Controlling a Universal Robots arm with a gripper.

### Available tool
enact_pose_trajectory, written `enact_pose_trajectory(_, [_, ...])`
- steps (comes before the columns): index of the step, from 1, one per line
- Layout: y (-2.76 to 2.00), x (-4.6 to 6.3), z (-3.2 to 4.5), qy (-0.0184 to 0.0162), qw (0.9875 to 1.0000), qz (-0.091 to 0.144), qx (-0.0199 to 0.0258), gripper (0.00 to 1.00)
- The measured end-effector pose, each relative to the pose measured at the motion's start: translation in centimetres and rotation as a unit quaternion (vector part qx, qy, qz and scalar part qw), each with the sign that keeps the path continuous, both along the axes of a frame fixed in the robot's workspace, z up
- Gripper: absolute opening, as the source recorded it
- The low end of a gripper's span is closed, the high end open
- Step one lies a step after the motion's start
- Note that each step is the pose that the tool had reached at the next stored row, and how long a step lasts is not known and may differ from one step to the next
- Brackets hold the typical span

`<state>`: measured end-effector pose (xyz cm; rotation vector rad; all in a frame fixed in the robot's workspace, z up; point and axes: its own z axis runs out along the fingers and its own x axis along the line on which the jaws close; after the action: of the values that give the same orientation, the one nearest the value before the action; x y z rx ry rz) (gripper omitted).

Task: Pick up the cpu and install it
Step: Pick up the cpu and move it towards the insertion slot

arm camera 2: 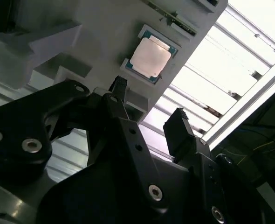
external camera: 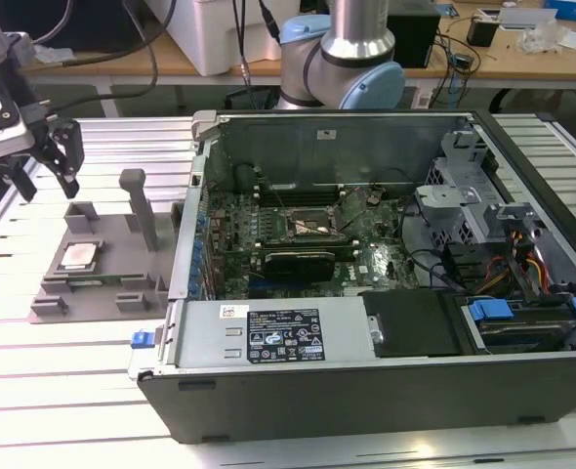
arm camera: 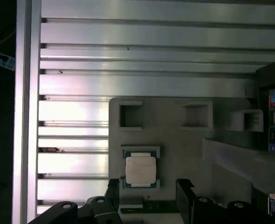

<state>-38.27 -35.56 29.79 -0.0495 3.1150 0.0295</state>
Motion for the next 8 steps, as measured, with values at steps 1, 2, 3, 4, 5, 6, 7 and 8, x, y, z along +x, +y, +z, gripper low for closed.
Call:
enact_pose_trajectory(1, [-0.07, -0.2, -0.39, 0.0000, 1.0000, 0.003, 0.0000, 0.60])
enact_pose_trajectory(2, [-0.13, -0.4, -0.80, 0.0000, 1.0000, 0.003, 0.0000, 0.60])
enact_pose_trajectory(3, [-0.18, -0.4, -1.06, 0.0000, 1.0000, 0.003, 0.0000, 0.60])
enact_pose_trajectory(4, [-0.32, -0.4, -1.40, 0.0000, 1.0000, 0.003, 0.0000, 0.60])
enact_pose_trajectory(5, [-0.54, -0.4, -1.73, 0.0001, 1.0000, 0.003, 0.0000, 0.60])
enact_pose_trajectory(6, [-0.91, -0.4, -2.19, 0.0000, 1.0000, 0.003, 0.0000, 0.60])
enact_pose_trajectory(7, [-1.15, -0.4, -2.54, 0.0000, 1.0000, 0.003, 0.0000, 0.60])
enact_pose_trajectory(8, [-1.30, -0.4, -2.91, 0.0001, 1.0000, 0.003, 0.0000, 0.60])
